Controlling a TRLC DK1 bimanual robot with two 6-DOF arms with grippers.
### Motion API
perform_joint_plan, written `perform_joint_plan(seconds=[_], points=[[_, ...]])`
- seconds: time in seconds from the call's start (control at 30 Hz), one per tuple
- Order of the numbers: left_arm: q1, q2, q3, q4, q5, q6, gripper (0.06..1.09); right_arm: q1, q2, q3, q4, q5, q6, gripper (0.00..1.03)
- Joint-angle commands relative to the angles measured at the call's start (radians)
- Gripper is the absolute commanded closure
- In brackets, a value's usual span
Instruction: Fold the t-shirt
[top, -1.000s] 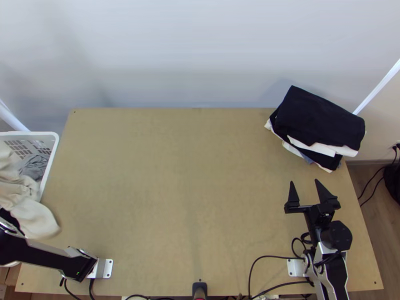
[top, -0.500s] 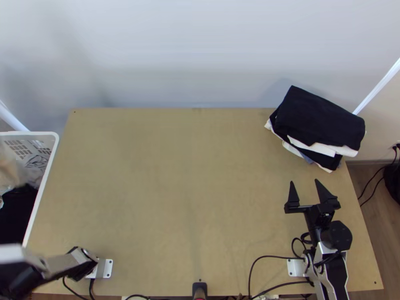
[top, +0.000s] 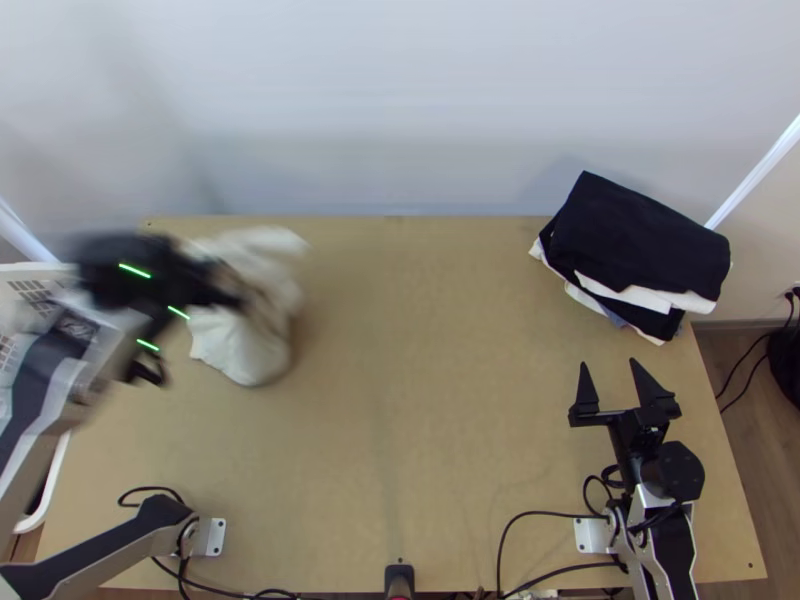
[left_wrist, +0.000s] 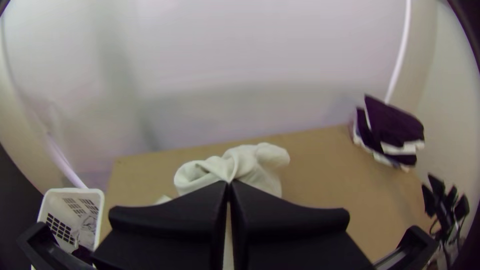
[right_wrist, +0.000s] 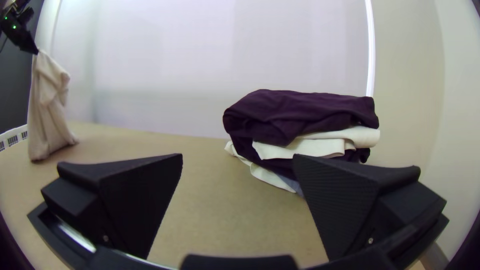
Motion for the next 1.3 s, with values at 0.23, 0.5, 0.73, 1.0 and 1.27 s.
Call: perform_joint_plan(seconds=[0.23, 0.5, 0.73, 1.0, 1.27], points=[[-0.392, 0.088, -0.186, 0.082, -0.035, -0.167, 1.05, -0.004, -0.002, -0.005, -0.019, 0.010, -0.011, 0.04], [-0.613, 0.281, -0.153, 0.202, -0.032, -0.230, 1.05, -0.004, -0.002, -0.005, -0.019, 0.010, -0.011, 0.04], [-0.677, 0.476, -0.008, 0.266, 0.045, -0.284, 1.05, -0.004, -0.002, -0.005, -0.019, 0.010, -0.011, 0.04], [-0.715, 0.628, 0.284, 0.280, 0.068, -0.284, 0.09, -0.004, -0.002, -0.005, -0.019, 0.010, -0.011, 0.04], [-0.654, 0.543, 0.364, 0.275, 0.229, -0.308, 0.09, -0.005, -0.002, -0.005, -0.019, 0.010, -0.011, 0.04]])
